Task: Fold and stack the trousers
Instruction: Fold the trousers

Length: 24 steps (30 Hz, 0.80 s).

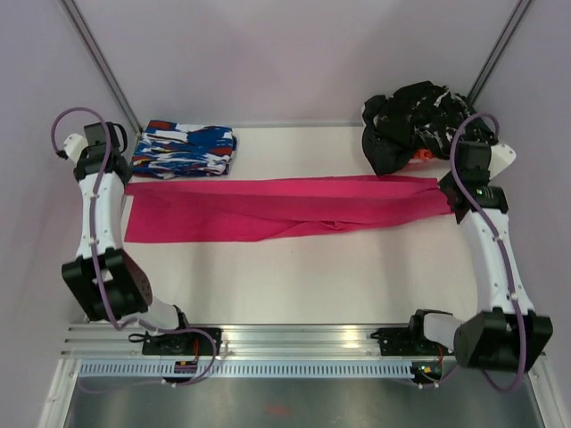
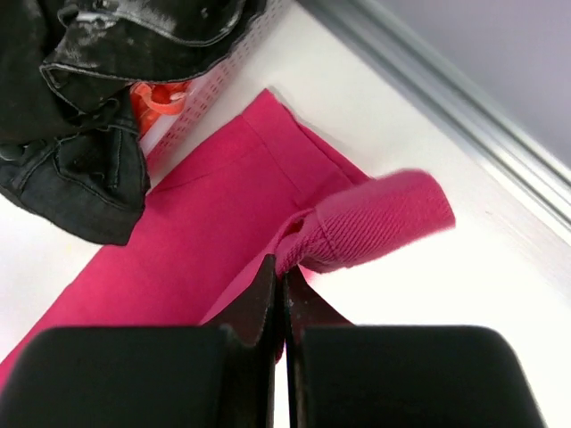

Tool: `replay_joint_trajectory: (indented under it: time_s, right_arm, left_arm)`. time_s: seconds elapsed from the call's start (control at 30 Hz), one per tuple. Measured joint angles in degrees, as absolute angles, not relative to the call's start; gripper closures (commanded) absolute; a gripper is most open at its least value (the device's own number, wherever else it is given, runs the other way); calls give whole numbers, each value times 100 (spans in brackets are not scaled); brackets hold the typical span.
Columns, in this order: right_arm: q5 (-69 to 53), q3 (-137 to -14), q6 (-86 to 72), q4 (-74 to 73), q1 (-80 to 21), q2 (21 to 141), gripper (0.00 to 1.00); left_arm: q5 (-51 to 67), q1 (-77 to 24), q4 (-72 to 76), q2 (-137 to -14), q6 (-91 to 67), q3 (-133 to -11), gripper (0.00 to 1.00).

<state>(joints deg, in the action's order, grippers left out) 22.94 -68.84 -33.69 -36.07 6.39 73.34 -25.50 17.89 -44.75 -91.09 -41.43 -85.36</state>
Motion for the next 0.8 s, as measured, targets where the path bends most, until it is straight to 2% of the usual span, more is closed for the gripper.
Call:
replay_joint_trajectory:
  time_s: [0.2, 0.57, 0.8]
  right_arm:
    - [2602, -5988, -3409, -4143, 701, 5931, 100]
    - [2574, -4888, -3638, -4569, 770, 5655, 100]
    - [2639, -4759, -3876, -4895, 779, 4735, 100]
  left_arm:
    - [-2670, 1900, -4453, -7605, -4060, -7601, 98]
    - [-2788, 2248, -5015, -7017, -3999, -6781, 98]
    - [-2947, 2373, -5345, -6414, -3983, -6709, 98]
